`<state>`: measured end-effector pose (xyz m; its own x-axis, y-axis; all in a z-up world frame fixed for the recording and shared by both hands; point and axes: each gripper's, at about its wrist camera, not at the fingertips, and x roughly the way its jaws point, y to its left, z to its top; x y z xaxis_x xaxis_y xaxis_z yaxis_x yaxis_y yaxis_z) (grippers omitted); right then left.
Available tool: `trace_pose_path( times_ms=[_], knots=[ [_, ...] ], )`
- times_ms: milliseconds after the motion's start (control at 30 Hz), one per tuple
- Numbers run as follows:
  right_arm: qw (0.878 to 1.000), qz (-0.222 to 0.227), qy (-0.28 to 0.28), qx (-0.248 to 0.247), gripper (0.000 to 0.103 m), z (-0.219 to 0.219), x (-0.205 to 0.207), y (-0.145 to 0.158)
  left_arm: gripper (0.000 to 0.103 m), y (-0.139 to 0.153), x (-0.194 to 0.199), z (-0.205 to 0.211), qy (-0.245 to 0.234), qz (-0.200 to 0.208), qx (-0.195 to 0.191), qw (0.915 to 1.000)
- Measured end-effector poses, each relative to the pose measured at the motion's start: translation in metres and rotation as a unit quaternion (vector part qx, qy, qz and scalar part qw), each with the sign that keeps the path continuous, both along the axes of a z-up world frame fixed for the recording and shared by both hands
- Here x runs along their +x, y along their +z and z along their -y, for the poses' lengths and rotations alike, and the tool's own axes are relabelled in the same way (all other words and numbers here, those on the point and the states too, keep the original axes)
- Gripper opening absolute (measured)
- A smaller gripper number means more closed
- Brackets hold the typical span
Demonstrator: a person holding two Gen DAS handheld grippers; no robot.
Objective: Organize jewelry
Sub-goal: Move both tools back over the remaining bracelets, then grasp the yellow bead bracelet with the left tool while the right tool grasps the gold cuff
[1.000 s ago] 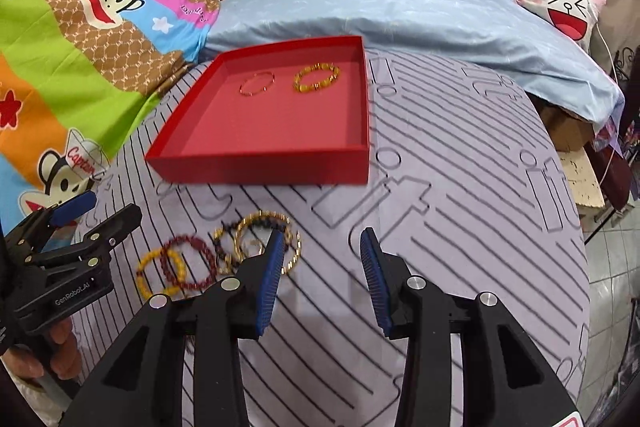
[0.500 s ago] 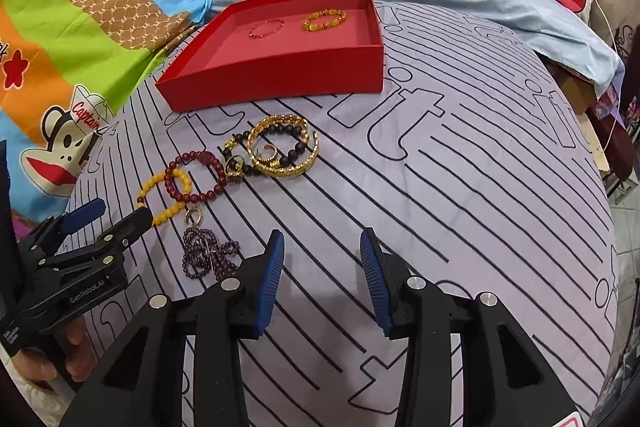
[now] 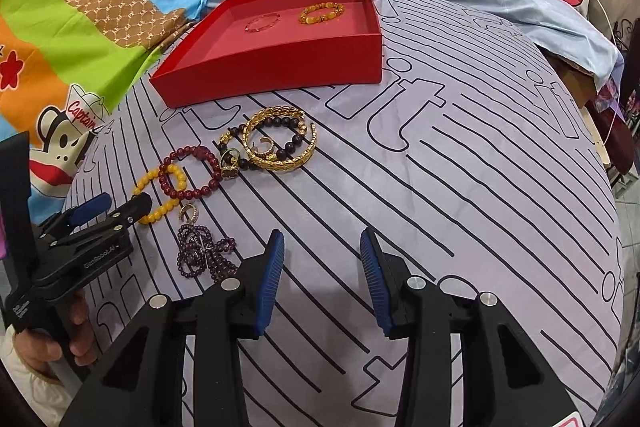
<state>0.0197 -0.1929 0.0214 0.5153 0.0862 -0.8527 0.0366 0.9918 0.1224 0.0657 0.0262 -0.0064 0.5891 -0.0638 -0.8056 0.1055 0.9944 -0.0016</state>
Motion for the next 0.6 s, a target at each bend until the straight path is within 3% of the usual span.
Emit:
trace_pose_path(
  times_ms=[100, 233, 400, 467, 600],
  knots=[
    [1.0, 0.0, -0.002, 0.0, 0.039, 0.001, 0.004, 0.0, 0.061, 0.001, 0.002, 0.003, -0.009, 0.003, -0.002, 1.0],
    [1.0, 0.004, -0.001, -0.003, 0.039, -0.001, 0.013, 0.001, 0.04, 0.002, 0.002, 0.007, -0.022, 0.009, -0.008, 0.9997],
    [1.0, 0.011, -0.001, -0.005, 0.039, -0.001, 0.03, 0.002, 0.027, 0.004, 0.001, 0.008, -0.031, 0.011, -0.025, 0.9991],
    [1.0, 0.014, -0.004, -0.005, 0.039, -0.002, 0.039, 0.003, 0.013, 0.004, 0.0, 0.008, -0.035, 0.009, -0.03, 0.9989],
    [1.0, 0.016, -0.005, -0.005, 0.039, -0.004, 0.055, 0.002, 0.009, 0.003, -0.005, 0.01, -0.038, 0.014, -0.033, 0.9986]
  ],
)
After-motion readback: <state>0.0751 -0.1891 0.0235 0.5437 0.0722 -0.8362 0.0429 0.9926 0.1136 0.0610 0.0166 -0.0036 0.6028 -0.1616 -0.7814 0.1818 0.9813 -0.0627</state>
